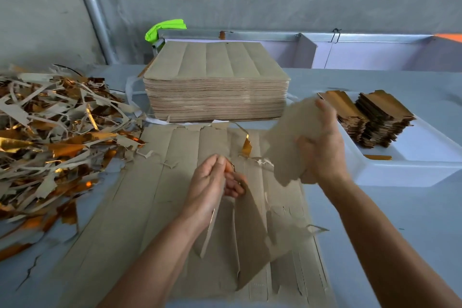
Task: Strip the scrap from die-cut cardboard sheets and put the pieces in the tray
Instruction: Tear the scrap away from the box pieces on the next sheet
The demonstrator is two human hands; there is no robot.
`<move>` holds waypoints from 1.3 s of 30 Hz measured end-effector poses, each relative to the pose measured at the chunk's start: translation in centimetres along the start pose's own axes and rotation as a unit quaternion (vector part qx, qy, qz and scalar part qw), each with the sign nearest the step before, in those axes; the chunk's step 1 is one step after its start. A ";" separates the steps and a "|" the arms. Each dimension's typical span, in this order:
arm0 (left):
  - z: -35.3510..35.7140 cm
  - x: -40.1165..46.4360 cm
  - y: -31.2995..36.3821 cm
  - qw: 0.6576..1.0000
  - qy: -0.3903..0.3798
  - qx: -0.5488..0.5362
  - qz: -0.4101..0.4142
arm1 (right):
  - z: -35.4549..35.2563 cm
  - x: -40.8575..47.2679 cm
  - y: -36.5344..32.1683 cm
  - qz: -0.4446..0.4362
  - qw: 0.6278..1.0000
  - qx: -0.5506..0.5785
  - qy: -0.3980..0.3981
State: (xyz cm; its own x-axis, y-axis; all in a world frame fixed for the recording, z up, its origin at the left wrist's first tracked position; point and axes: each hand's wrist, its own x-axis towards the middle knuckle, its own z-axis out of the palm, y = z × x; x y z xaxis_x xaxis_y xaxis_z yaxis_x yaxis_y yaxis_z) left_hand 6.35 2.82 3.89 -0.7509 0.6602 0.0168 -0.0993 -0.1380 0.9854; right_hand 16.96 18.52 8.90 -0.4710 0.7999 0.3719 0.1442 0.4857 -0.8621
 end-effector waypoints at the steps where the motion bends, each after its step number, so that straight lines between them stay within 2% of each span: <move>1: 0.3 0.0 0.1 1.000 -0.005 0.014 0.012 | -0.5 -0.3 -0.3 -0.041 0.996 -0.058 -0.062; 3: 1.0 0.0 0.3 0.999 -0.020 0.038 0.028 | -0.9 -1.0 -0.7 -0.098 0.968 -0.165 -0.165; 5: 1.7 -0.1 0.5 0.997 -0.028 0.057 0.044 | -0.9 -2.0 -1.2 -0.149 0.900 -0.303 -0.277; 6: 2.0 -0.1 0.6 0.996 -0.030 0.065 0.051 | -0.9 -2.5 -1.2 -0.161 0.874 -0.323 -0.327; 7: 2.3 -0.1 0.6 0.995 -0.033 0.071 0.056 | -0.8 -2.9 -1.1 -0.162 0.864 -0.306 -0.366; 9: 2.8 -0.2 0.5 0.994 -0.039 0.077 0.061 | -0.8 -3.6 -1.3 -0.122 0.874 -0.235 -0.408; 11: 2.9 -0.4 0.4 0.994 -0.037 0.081 0.066 | -0.8 -3.6 -1.3 -0.091 0.882 -0.207 -0.413; 13: 2.6 -0.5 0.3 0.993 -0.027 0.080 0.076 | -1.0 -3.3 -1.1 -0.055 0.886 -0.230 -0.399; 17: 2.1 -0.5 0.1 0.992 -0.012 0.085 0.098 | -1.6 -2.8 -2.1 -0.110 0.826 -0.360 -0.419; 18: 2.1 -0.6 0.0 0.992 -0.015 0.084 0.096 | -1.4 -3.0 -2.3 -0.115 0.823 -0.365 -0.419; 21: 2.3 -0.8 -0.6 0.994 -0.008 0.072 0.080 | 0.3 -4.0 -1.6 -0.103 0.867 -0.321 -0.367; 24: 2.1 -0.8 -1.1 0.995 0.010 0.066 0.068 | 1.7 -4.9 0.1 0.008 0.935 -0.227 -0.273; 26: 2.0 -0.9 -1.3 0.996 0.009 0.060 0.065 | 2.0 -5.4 0.9 0.054 0.951 -0.180 -0.246; 30: 2.2 -0.8 -1.3 0.996 0.009 0.052 0.071 | 1.9 -6.3 1.0 0.076 0.948 -0.070 -0.301; 32: 2.2 -0.7 -1.4 0.996 0.002 0.050 0.076 | 1.9 -6.3 0.7 0.093 0.933 -0.061 -0.343; 34: 2.3 -0.8 -1.3 0.996 -0.008 0.045 0.080 | 1.7 -5.9 0.6 0.158 0.911 -0.064 -0.375; 36: 2.2 -0.7 -1.1 0.998 0.011 0.005 0.065 | 1.5 -5.4 0.6 0.225 0.902 -0.046 -0.366; 39: 1.1 -0.3 -0.3 0.988 0.072 -0.135 -0.002 | 1.0 -5.2 1.2 0.259 0.912 -0.029 -0.315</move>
State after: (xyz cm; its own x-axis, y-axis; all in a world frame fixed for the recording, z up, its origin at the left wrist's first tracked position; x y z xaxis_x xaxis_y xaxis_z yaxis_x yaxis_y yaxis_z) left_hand 7.26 3.48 3.72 -0.8334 0.5517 -0.0313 -0.2586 -0.3393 0.9044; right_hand 18.72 14.60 5.56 -0.7309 0.5742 -0.3689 0.5271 0.1316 -0.8395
